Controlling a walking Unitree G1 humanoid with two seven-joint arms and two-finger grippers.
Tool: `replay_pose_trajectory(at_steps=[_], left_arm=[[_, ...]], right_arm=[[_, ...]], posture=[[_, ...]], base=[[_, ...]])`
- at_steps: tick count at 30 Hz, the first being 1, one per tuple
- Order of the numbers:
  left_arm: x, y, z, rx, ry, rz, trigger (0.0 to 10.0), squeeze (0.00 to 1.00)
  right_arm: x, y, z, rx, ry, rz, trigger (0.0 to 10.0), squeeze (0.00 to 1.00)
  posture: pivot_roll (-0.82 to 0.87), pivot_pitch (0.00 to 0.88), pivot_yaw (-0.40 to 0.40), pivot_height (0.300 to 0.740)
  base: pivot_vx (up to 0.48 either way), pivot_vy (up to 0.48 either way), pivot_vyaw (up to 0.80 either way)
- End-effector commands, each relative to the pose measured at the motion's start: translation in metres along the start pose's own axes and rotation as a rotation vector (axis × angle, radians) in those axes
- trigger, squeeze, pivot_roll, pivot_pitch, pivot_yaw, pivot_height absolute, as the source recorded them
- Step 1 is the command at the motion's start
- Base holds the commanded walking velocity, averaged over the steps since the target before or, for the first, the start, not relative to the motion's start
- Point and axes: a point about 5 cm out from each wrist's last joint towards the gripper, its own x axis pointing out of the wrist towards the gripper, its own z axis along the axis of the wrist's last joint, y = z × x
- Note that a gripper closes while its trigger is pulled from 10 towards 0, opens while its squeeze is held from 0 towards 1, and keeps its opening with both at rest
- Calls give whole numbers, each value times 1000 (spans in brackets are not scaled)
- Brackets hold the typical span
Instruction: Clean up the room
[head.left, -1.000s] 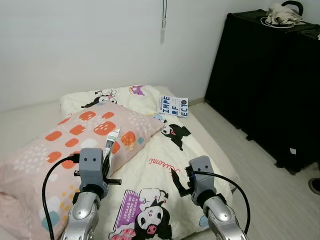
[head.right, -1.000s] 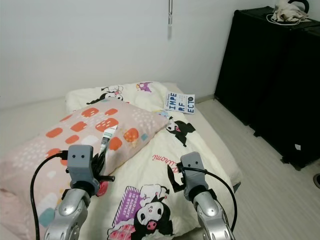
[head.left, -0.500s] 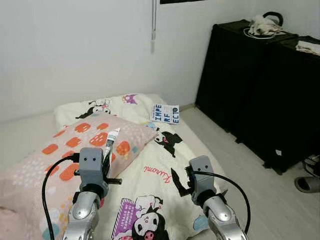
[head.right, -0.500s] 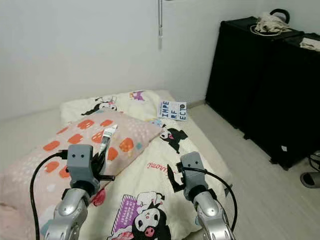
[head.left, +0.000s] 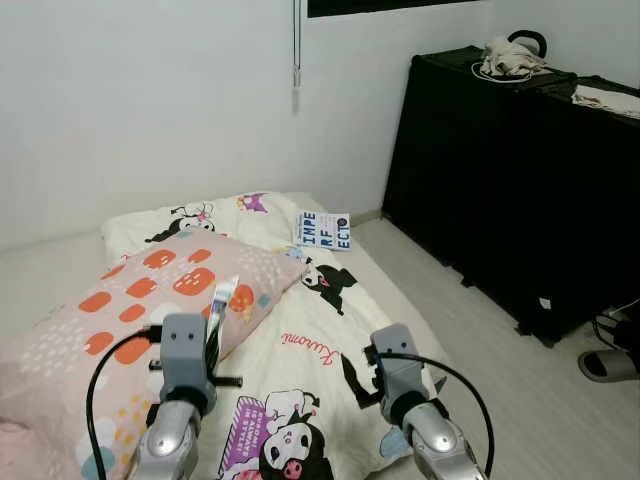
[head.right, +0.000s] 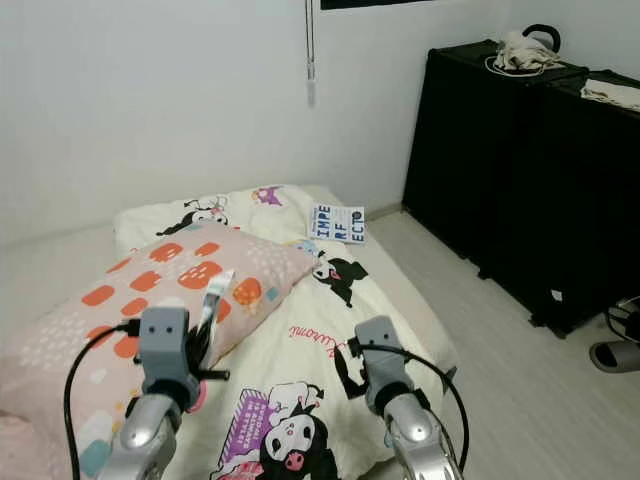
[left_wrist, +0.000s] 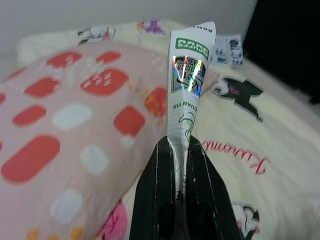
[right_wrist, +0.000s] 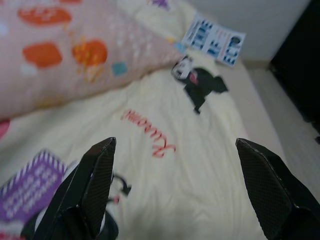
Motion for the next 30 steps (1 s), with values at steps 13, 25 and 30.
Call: replay_pose_trajectory(at_steps=[13, 25, 30], left_arm=[[-19, -8, -33, 55, 98, -75, 10000, 0], [-14, -9, -28, 61, 76, -76, 10000, 0], [-13, -10, -26, 65, 66, -74, 10000, 0]], right_arm=[[-12, 8, -31, -52, 83, -8, 10000, 0], [-8, 2, -27, -39, 70, -38, 10000, 0], [-7, 0, -27, -37, 68, -47, 10000, 0]], posture=[[-22, 91, -35, 740], [-22, 112, -37, 740], [-22, 117, -37, 740]], base=[[0, 0, 0], [0, 0, 0], [0, 0, 0]])
